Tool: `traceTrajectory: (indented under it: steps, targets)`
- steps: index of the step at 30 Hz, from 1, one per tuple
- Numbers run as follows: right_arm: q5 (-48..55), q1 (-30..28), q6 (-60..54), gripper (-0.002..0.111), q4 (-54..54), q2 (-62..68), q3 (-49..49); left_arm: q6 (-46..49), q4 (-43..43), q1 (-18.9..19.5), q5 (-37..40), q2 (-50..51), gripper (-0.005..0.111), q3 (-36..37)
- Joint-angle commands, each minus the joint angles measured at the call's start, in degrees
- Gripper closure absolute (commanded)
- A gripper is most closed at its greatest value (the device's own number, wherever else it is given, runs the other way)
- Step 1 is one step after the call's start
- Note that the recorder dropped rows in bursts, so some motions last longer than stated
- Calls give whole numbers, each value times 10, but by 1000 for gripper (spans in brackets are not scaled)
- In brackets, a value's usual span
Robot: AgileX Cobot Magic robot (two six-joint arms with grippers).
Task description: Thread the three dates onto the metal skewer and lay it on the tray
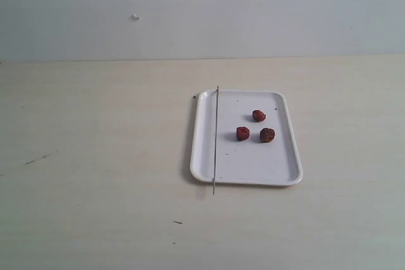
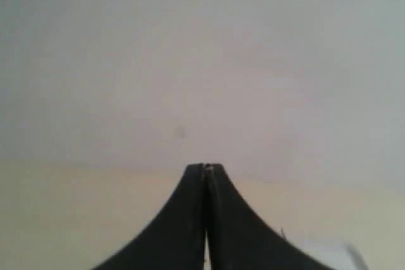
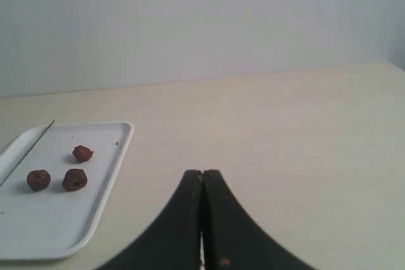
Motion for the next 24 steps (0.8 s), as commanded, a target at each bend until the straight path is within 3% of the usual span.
traceTrajectory:
  steps: [1,5,9,10,12,17,24]
  targets:
    - [-1,-2,-1,108,-3,-2,3,14,-8,-13,275,232,106,-135]
    - [-1,-2,-1,108,-3,-2,3,14,10,-65,316,369,98,-215]
    - [-1,-2,-1,108,-3,-2,3,14,36,-130,331,463,81,-280]
    - [-1,-2,-1,108,-3,-2,3,-5,66,-168,345,498,71,-313]
    - [-1,-2,-1,108,-3,-2,3,-51,119,-205,361,527,65,-344]
    - [-1,-2,-1,108,-3,-2,3,-208,262,-271,442,612,64,-464]
    - [-1,-2,-1,108,-3,-2,3,-248,265,-281,511,709,64,-596]
